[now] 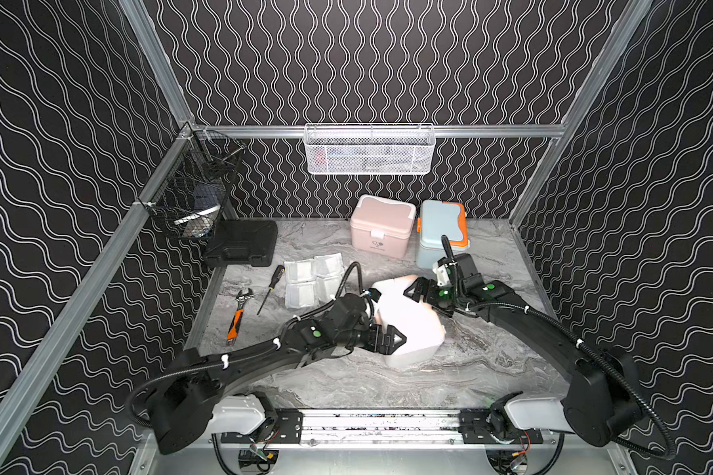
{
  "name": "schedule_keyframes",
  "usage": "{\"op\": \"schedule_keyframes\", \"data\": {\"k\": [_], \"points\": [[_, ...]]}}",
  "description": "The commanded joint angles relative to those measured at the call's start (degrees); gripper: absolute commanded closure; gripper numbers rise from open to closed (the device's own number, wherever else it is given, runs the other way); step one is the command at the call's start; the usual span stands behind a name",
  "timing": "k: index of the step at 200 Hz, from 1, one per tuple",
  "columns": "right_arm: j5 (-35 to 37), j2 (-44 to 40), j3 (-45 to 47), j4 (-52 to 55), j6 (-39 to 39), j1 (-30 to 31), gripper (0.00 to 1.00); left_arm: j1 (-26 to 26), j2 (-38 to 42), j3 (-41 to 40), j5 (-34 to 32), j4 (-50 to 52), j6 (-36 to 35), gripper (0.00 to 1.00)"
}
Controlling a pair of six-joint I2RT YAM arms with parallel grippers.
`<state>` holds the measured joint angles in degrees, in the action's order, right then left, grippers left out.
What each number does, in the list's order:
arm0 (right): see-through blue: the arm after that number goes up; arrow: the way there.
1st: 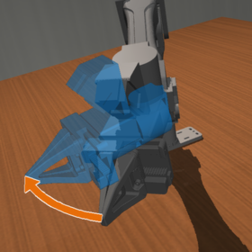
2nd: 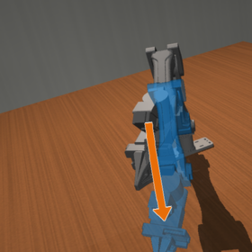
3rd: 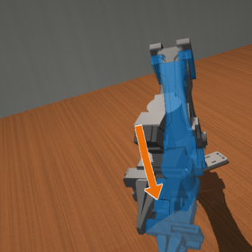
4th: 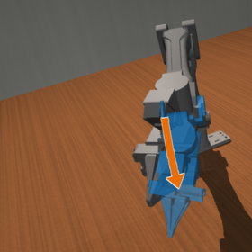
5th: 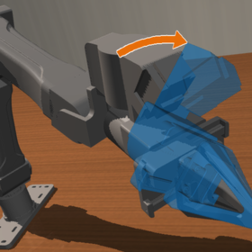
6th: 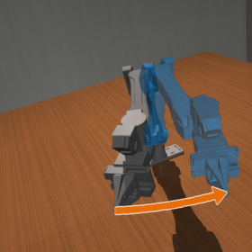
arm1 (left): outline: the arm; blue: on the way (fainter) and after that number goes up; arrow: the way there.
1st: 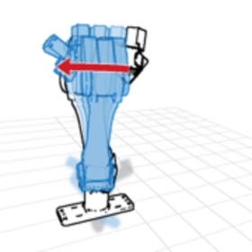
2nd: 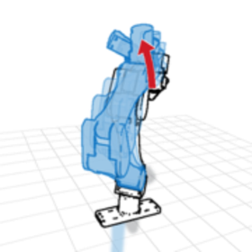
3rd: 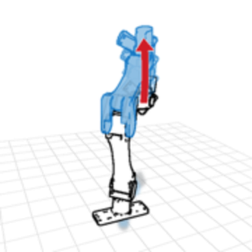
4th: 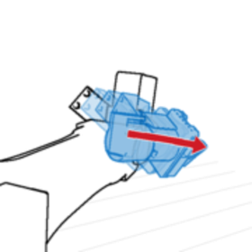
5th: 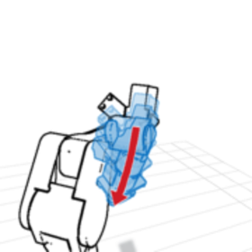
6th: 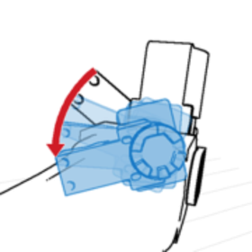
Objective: Open first aid kits and take out gauze
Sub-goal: Move the first aid kit to the center of the board, then open the fastener of the first aid kit.
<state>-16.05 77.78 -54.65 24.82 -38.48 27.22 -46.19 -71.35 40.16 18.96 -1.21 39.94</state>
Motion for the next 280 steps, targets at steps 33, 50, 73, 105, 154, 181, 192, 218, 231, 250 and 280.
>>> {"op": "schedule_keyframes", "data": {"k": [33, 50, 73, 105, 154, 181, 192, 218, 231, 250, 280], "points": [[3.45, -3.29, 0.44, 10.74, -2.03, 4.06, 0.04, 5.92, 9.91, -6.38, 1.74, -3.05, 5.31, 0.01], [6.23, -4.36, -1.28, 13.83, -0.18, 4.07, 0.03, 8.11, 11.04, -7.63, 4.39, -4.16, 7.09, 0.01], [8.36, -4.91, -4.52, 17.16, 2.98, 4.38, 0.03, 11.59, 10.61, -10.10, 9.30, -9.33, 10.14, 0.01], [8.60, -4.82, -9.35, 19.94, 7.69, 7.63, 0.07, 16.72, 7.38, -13.71, 17.46, -22.47, 15.90, 0.01], [12.44, -2.03, -15.31, 22.92, 11.20, 15.15, 0.26, 21.39, -3.63, -17.18, 25.07, -49.60, 27.31, 0.01], [13.19, 0.45, -16.87, 23.39, 11.69, 18.46, 0.40, 21.97, -11.25, -17.38, 26.93, -62.33, 32.47, 0.01], [13.37, 1.43, -17.17, 23.65, 11.45, 19.32, 0.45, 22.10, -14.09, -17.63, 27.37, -67.89, 34.85, 0.02], [13.67, 3.72, -17.26, 24.73, 10.84, 20.22, 0.50, 22.17, -18.63, -18.12, 27.83, -79.81, 41.03, 0.06], [14.31, 4.75, -17.16, 25.41, 10.45, 20.24, 0.50, 22.12, -19.91, -18.61, 27.88, -85.26, 44.11, 0.07], [15.45, 5.84, -16.81, 26.15, 9.92, 20.24, 0.51, 22.18, -19.81, -19.14, 27.56, -86.95, 45.77, 0.10], [17.46, 7.24, -16.32, 26.82, 9.13, 20.24, 0.51, 22.20, -16.48, -19.94, 27.57, -86.94, 46.82, 0.13]]}}
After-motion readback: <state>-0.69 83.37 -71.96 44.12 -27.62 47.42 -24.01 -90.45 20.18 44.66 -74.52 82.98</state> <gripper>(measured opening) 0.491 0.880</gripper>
